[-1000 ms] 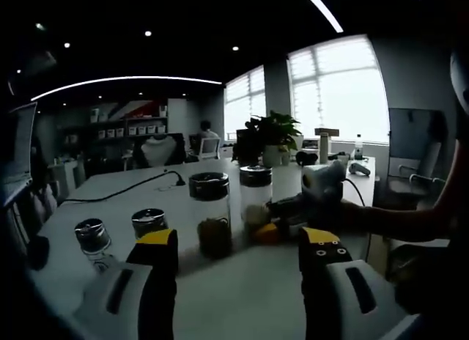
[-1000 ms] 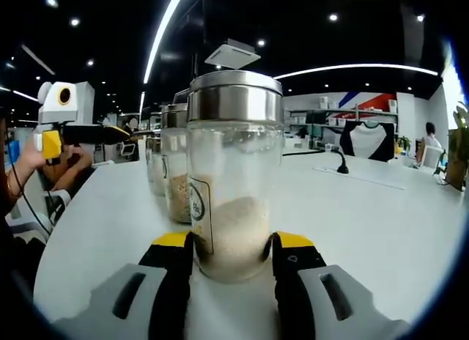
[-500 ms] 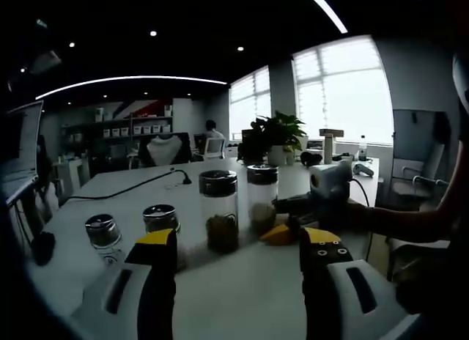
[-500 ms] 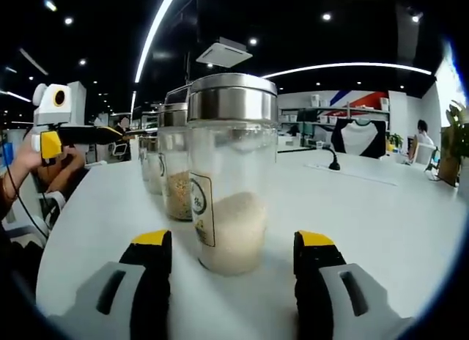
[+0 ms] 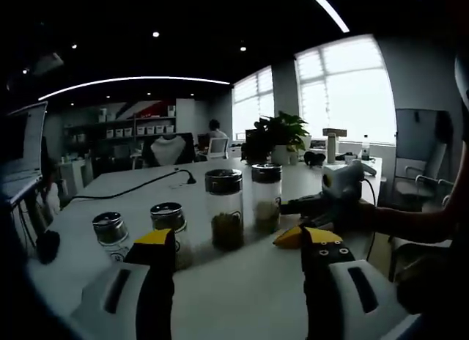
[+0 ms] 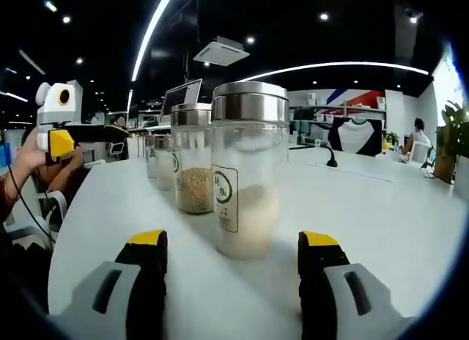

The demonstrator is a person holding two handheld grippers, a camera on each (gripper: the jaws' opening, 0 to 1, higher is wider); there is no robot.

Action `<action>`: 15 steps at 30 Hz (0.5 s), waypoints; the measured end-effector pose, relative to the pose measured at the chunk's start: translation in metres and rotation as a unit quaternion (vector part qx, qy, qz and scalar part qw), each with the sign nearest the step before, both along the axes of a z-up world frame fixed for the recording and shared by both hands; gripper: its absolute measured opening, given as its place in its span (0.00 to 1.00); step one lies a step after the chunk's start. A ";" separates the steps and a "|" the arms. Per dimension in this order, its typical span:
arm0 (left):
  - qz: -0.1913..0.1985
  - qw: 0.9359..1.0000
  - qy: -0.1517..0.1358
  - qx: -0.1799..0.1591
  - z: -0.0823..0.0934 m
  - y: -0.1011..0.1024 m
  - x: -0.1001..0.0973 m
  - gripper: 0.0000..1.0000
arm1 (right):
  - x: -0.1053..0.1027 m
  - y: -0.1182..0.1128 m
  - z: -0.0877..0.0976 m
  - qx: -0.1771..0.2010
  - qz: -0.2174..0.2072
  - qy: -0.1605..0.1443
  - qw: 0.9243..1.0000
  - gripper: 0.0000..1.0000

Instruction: Rotate the seasoning bottle until the label or dispensing opening points toward the visible target arrow and the bottle remains upright within the marked orientation range

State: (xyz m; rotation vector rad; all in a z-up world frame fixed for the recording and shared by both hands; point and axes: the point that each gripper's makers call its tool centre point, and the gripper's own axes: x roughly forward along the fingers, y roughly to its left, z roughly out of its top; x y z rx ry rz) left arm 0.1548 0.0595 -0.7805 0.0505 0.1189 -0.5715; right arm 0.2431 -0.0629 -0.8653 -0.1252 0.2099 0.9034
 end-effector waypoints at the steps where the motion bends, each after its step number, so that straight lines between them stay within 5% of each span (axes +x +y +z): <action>1: -0.001 1.000 0.000 -0.001 0.000 0.000 0.000 0.74 | -0.001 0.000 -0.001 -0.002 -0.001 0.002 1.000 0.78; 8: 0.003 1.000 0.003 0.001 -0.002 0.003 -0.002 0.76 | -0.008 -0.006 -0.001 0.000 -0.010 0.013 1.000 0.87; 12: 0.000 1.000 0.016 0.023 -0.008 0.003 -0.004 0.94 | -0.020 0.000 0.002 0.014 0.002 0.023 1.000 0.92; 15: 0.001 1.000 0.017 0.026 -0.009 0.004 -0.004 0.95 | -0.027 0.002 0.004 0.010 0.006 0.017 1.000 0.93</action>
